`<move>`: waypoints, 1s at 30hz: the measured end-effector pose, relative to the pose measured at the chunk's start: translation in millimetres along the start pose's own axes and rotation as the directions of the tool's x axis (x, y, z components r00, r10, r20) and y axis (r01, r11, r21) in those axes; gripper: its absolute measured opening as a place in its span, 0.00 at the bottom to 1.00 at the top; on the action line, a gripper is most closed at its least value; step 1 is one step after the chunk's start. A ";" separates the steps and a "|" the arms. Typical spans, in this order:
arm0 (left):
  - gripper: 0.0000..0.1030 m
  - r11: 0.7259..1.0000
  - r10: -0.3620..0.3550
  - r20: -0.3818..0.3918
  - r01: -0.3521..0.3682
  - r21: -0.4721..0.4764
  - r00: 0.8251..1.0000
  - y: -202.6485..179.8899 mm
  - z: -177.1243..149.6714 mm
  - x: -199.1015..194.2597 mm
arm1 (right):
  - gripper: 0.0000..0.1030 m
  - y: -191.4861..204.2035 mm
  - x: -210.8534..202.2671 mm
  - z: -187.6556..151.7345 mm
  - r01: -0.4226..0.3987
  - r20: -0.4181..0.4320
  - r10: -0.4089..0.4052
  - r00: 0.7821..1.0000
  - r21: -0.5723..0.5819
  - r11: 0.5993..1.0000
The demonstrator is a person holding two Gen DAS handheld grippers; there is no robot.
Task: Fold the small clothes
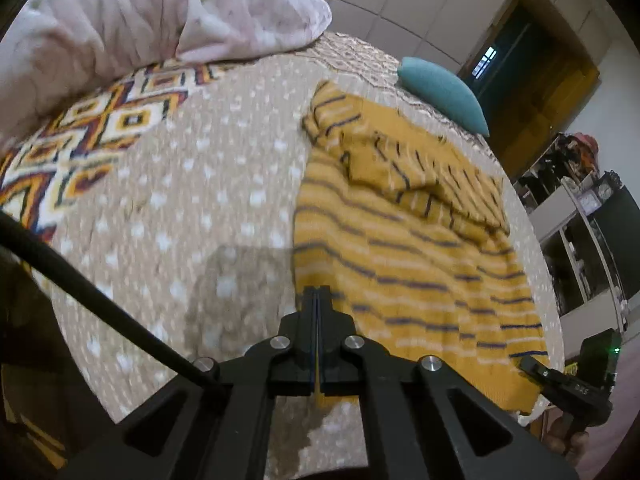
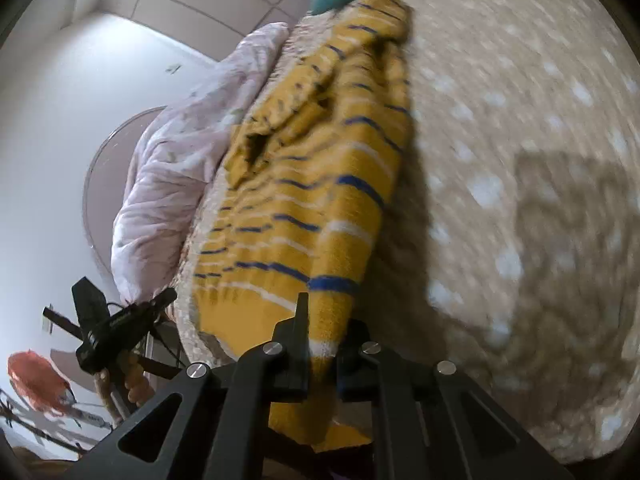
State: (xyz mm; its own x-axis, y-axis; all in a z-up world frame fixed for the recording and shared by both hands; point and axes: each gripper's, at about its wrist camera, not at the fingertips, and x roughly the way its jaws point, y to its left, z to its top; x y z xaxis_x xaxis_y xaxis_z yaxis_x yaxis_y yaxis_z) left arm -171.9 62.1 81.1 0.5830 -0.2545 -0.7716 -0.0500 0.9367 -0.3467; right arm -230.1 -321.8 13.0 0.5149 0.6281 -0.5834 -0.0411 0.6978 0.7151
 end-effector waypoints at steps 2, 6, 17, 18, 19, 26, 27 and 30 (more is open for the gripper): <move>0.02 1.000 -0.011 -0.022 0.011 -0.012 1.000 1.2 6.7 7.1 | 0.09 11.7 1.3 13.0 -0.010 0.002 0.010 1.000 -0.028 1.000; 0.44 0.997 -0.001 -0.056 -0.003 -0.074 0.998 10.4 -0.2 20.3 | 0.09 20.5 7.2 22.0 0.004 -0.009 -0.005 1.000 -0.068 0.998; 0.66 0.999 0.025 -0.065 -0.026 -0.018 0.998 -12.0 -24.9 49.3 | 0.10 -3.1 13.6 7.4 0.007 -0.028 -0.008 1.000 -0.017 1.000; 0.66 0.999 0.044 -0.063 -0.044 0.011 0.997 -18.0 -26.8 50.8 | 0.10 -4.2 13.7 7.2 0.007 -0.028 -0.008 1.000 -0.013 1.000; 0.55 0.995 0.081 -0.060 -0.077 0.058 0.995 -25.8 -29.6 52.4 | 0.10 -5.8 13.7 6.1 0.008 -0.028 -0.008 1.000 -0.008 1.000; 0.09 0.997 0.026 -0.067 -0.021 0.071 0.997 -25.6 -19.1 36.8 | 0.10 -1.9 14.4 9.2 0.002 -0.022 -0.002 1.000 -0.022 1.000; 0.09 0.998 0.011 -0.061 -0.007 0.062 0.998 -26.0 -14.4 31.9 | 0.10 1.7 14.3 11.3 0.001 -0.018 -0.002 1.000 -0.031 1.000; 0.09 0.998 -0.043 -0.031 0.044 0.038 0.999 -31.9 11.3 19.2 | 0.10 14.7 10.2 25.8 -0.019 -0.003 0.019 1.000 -0.066 0.998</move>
State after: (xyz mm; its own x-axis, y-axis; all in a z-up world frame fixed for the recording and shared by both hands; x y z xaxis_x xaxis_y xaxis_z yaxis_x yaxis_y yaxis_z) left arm -150.0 30.0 83.3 0.5595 -0.3015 -0.7721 0.0069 0.9331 -0.3594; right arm -203.4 -314.1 27.4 0.5112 0.6422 -0.5713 -0.1071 0.7071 0.6990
